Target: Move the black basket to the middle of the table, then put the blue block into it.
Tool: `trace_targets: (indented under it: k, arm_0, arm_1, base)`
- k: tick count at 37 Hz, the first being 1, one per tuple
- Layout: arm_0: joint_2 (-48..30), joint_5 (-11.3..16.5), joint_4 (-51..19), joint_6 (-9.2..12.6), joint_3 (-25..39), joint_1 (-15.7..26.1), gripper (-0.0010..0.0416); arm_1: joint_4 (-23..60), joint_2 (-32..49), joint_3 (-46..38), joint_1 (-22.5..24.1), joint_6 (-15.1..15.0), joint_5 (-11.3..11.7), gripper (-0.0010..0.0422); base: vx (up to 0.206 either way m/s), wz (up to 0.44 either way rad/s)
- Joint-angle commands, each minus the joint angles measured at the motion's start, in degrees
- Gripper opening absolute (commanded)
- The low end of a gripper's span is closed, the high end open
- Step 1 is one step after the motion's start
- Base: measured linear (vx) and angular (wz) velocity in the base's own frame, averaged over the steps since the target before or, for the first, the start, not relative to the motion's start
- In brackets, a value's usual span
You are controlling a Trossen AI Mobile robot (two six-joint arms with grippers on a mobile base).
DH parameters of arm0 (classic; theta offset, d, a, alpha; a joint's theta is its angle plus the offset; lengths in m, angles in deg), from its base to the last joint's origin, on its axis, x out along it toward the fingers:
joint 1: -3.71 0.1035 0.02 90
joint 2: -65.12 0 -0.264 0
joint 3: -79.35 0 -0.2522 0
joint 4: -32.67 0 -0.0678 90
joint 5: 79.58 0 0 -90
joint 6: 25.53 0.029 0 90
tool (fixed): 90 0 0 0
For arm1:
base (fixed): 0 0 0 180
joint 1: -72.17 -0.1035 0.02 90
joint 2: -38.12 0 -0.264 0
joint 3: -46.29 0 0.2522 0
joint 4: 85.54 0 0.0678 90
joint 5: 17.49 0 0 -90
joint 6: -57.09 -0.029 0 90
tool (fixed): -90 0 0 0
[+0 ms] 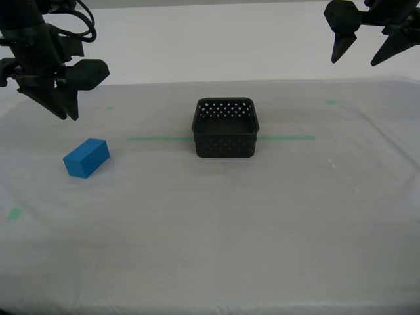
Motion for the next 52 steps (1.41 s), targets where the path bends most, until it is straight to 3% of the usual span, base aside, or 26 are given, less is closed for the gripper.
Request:
trace_targets:
  k: [1,11,24,31,44,52]
  arm_0:
    - [0.04,0.15,0.07,-0.07,0.00,0.02,0.0399]
    - [0.04,0.15,0.07,-0.07,0.00,0.02,0.0399]
    - [0.04,0.15,0.07,-0.07,0.00,0.02,0.0398]
    - [0.04,0.15,0.09,-0.07,0.00,0.02,0.0399]
    - [0.04,0.15,0.11,-0.07,0.00,0.02,0.0399]
    - [0.04,0.15,0.13,-0.07,0.00,0.02,0.0398]
  arm_1:
    - [0.15,0.00,-0.02,0.00,-0.28,-0.17,0.0143]
    - [1.90,0.00,0.00,0.00,-0.81,-0.17,0.0251]
    - [2.71,0.00,0.00,0.07,-1.84,-0.20,0.0320]
    - [0.20,1.11,0.00,0.37,-1.81,-0.17,0.0330]
    - [-1.64,13.88,0.00,0.42,-2.91,-0.17,0.0330]
    - [-4.37,16.09,0.00,0.46,-3.30,-0.17,0.0329]
  base:
    - [0.000,0.000]
    - [0.000,0.000]
    - [0.000,0.000]
    - [0.000,0.000]
    - [0.000,0.000]
    - [0.000,0.000]
